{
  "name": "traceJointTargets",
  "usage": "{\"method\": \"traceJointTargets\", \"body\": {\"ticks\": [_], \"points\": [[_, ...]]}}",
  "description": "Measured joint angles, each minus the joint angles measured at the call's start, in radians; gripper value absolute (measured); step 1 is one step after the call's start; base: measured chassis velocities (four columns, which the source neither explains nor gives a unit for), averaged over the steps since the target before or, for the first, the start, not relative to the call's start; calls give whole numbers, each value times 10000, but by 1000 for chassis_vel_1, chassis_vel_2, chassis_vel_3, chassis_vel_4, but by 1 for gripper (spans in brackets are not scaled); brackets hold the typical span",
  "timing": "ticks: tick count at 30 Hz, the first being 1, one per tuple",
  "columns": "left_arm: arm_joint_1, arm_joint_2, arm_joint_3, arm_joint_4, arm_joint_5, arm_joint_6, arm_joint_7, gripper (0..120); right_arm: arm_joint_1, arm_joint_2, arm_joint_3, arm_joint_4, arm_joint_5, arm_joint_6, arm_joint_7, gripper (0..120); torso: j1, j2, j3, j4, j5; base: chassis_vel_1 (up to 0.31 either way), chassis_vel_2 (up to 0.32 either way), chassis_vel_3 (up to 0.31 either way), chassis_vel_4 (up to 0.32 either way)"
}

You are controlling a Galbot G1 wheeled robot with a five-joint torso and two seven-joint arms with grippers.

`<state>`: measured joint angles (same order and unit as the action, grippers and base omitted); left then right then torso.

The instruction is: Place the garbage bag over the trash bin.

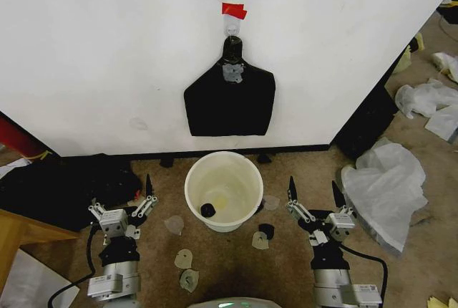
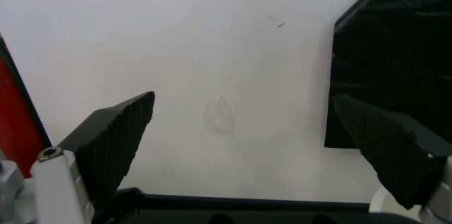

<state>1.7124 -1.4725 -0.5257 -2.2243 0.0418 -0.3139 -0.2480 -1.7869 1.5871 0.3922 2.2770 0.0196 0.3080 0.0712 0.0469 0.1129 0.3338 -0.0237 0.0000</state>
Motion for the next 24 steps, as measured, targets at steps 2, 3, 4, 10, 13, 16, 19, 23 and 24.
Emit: {"method": "traceJointTargets", "body": {"ticks": [2, 3, 4, 10, 13, 16, 19, 23, 24], "points": [[4, -1, -7, 0, -4, 0, -3, 100, -10, -28, 33, -15, 8, 0, 10, 100, 0, 0, 0, 0, 0, 0, 0, 0, 0], [6, -4, -7, 0, -4, 0, -4, 100, -10, -31, 35, -15, 10, 0, 10, 100, 0, 0, 0, 0, 0, 0, 0, 0, 0], [12, -11, -8, 0, -6, -1, -5, 100, -2, -50, 47, -19, 22, 0, 12, 100, 0, 0, 0, 0, 0, 0, 0, 0, 0], [-16, -14, -33, 60, -19, -3, -7, 100, 188, -105, 30, -236, 156, -63, 13, 100, 0, 0, 0, 0, 0, 0, 0, 0, 0], [-36, -19, -64, 135, -40, -29, -8, 100, 272, -168, 14, -405, 313, -78, 9, 100, 0, 0, 0, 0, 0, 0, 0, 0, 0], [-36, -39, -123, 219, -50, -61, -12, 100, 570, -375, 17, -658, 859, -163, -43, 100, 0, 0, 0, -1, 0, 0, 0, 0, 0], [-36, -22, -190, 248, -90, -73, -13, 100, 1256, -825, 14, -847, 2094, -520, -196, 100, 0, 0, 0, 0, 0, 0, 0, 0, 0], [-358, 273, -157, 510, -401, -21, 5, 100, 2460, -1654, 279, -1208, 4194, -1052, -539, 100, 1, -1, 1, -3, 0, 0, 0, 0, 0], [-432, 375, -125, 582, -498, 7, 17, 100, 2657, -1826, 319, -1208, 4714, -1192, -669, 100, 1, 0, 1, -2, 0, 0, 0, 0, 0]]}}
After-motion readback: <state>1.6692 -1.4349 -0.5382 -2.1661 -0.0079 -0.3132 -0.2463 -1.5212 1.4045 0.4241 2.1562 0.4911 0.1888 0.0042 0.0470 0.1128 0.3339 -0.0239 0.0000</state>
